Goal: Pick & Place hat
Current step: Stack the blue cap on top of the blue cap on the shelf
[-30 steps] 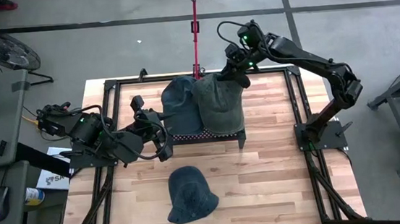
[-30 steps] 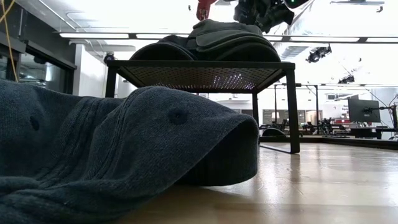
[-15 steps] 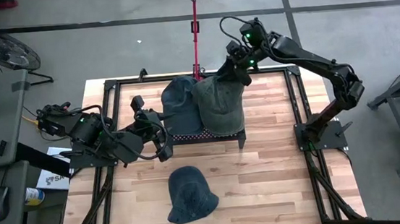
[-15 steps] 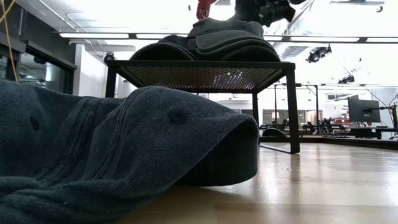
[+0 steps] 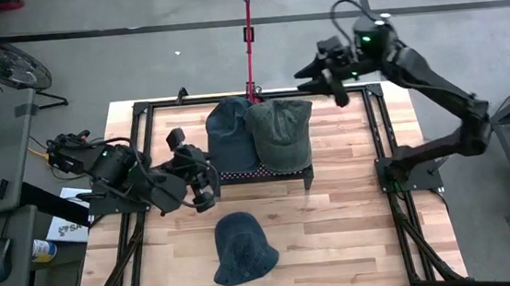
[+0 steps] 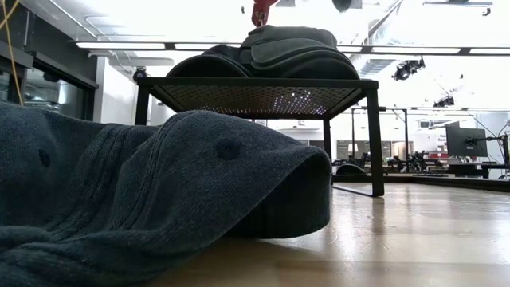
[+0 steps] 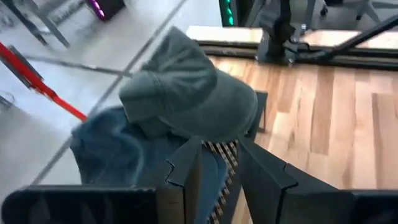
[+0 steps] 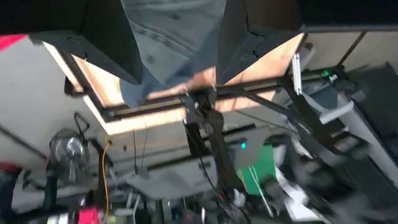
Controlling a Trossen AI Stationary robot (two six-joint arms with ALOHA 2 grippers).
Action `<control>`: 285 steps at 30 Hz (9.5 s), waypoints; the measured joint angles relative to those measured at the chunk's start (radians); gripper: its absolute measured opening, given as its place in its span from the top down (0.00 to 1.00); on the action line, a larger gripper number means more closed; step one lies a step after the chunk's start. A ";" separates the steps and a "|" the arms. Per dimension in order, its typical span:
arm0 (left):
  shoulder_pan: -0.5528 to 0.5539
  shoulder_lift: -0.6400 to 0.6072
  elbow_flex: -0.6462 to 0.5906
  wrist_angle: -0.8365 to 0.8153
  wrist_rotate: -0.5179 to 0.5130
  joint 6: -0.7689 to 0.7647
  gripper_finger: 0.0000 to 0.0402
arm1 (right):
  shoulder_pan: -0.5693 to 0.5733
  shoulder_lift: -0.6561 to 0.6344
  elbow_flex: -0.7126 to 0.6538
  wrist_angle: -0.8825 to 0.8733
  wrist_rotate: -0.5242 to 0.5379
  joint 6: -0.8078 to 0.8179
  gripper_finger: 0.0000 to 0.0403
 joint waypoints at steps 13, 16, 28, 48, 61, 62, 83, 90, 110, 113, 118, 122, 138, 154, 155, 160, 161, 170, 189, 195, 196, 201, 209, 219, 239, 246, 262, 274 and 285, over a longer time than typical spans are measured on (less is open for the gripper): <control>-0.001 0.000 -0.275 -0.019 0.279 -0.250 0.75 | 0.303 -0.185 0.001 -0.111 0.369 0.082 0.52; 0.000 0.001 -0.379 0.045 0.394 -0.261 0.75 | 0.397 -0.188 0.001 -0.151 0.449 0.110 0.52; -0.014 0.001 -0.734 0.185 0.565 -0.387 0.75 | 0.762 -0.130 0.001 -0.181 0.697 0.329 0.52; -0.164 -0.001 -1.084 0.965 0.797 -0.520 0.75 | 1.225 -0.018 0.000 -0.127 1.017 0.518 0.52; -0.275 0.009 -1.083 1.120 0.613 -1.040 0.75 | 1.371 0.145 0.000 -0.118 1.077 0.577 0.52; -0.275 0.009 -1.084 1.118 0.609 -1.075 0.75 | 1.377 0.160 0.000 -0.118 1.077 0.578 0.52; -0.275 0.157 -1.039 1.152 0.732 -1.346 0.75 | 1.540 0.338 -0.001 -0.007 1.160 0.672 0.52; -0.275 0.224 -0.986 1.153 0.739 -1.325 0.75 | 1.588 0.338 -0.001 -0.004 1.217 0.691 0.52; -0.275 0.286 -0.810 1.150 0.656 -1.211 0.99 | 1.671 0.338 -0.001 -0.003 1.431 0.806 0.52; -0.275 0.285 -0.728 1.127 0.631 -1.131 1.00 | 1.666 0.338 -0.001 -0.003 1.469 0.838 0.52; -0.274 0.285 -0.556 1.012 0.540 -0.975 1.00 | 1.657 0.338 -0.001 -0.003 1.522 0.887 0.52; -0.266 0.285 -0.403 0.872 0.461 -0.849 1.00 | 1.640 0.338 -0.001 0.001 1.545 0.917 0.52; -0.268 0.283 0.106 0.639 -0.204 -0.097 1.00 | 1.558 0.337 -0.001 0.359 1.643 0.682 0.52; -0.188 0.284 0.127 1.058 -0.311 0.492 1.00 | 1.367 0.336 -0.001 0.703 1.697 0.375 0.52; -0.178 0.284 0.126 1.059 -0.289 0.492 1.00 | 1.356 0.336 -0.001 0.703 1.690 0.376 0.52; -0.134 0.284 0.126 1.070 -0.230 0.494 1.00 | 1.310 0.336 -0.001 0.703 1.660 0.391 0.52; -0.127 0.284 0.126 1.072 -0.217 0.494 1.00 | 1.303 0.336 -0.001 0.704 1.660 0.391 0.52; -0.090 0.284 0.126 1.083 -0.151 0.509 1.00 | 1.272 0.336 -0.001 0.753 1.656 0.375 0.52; -0.091 0.284 0.126 1.083 -0.148 0.516 1.00 | 1.240 0.336 -0.001 0.786 1.607 0.349 0.91; -0.092 0.284 0.126 1.079 -0.148 0.515 1.00 | 1.240 0.336 -0.001 0.786 1.600 0.341 0.97; -0.092 0.284 0.126 1.078 -0.148 0.515 1.00 | 1.240 0.336 -0.001 0.785 1.590 0.340 0.98; -0.092 0.283 0.126 1.066 -0.086 0.527 0.97 | 1.249 0.333 -0.001 0.778 1.574 0.324 0.99; -0.135 0.207 0.126 0.914 -0.017 0.534 0.81 | 1.282 0.295 -0.001 0.696 1.580 0.315 0.99; -0.265 0.091 0.126 0.658 0.015 0.441 0.70 | 1.300 0.222 -0.001 0.387 1.288 0.402 0.99; -0.314 0.094 0.041 0.419 0.008 -0.007 0.70 | 1.284 0.207 0.000 -0.256 0.955 0.279 0.99; -0.314 0.114 -0.024 0.444 0.003 -0.116 0.70 | 1.284 0.207 0.000 -0.457 0.866 0.280 0.99; -0.242 0.298 -0.027 0.453 0.036 -0.223 0.70 | 1.320 0.261 0.000 -0.650 0.815 0.190 0.99; -0.108 0.404 -0.025 0.608 0.252 0.261 0.69 | 1.345 0.321 0.000 -0.660 0.804 0.172 0.99; -0.073 0.441 -0.026 0.591 0.556 0.336 0.44 | 1.345 0.321 0.000 -0.677 0.821 0.183 0.99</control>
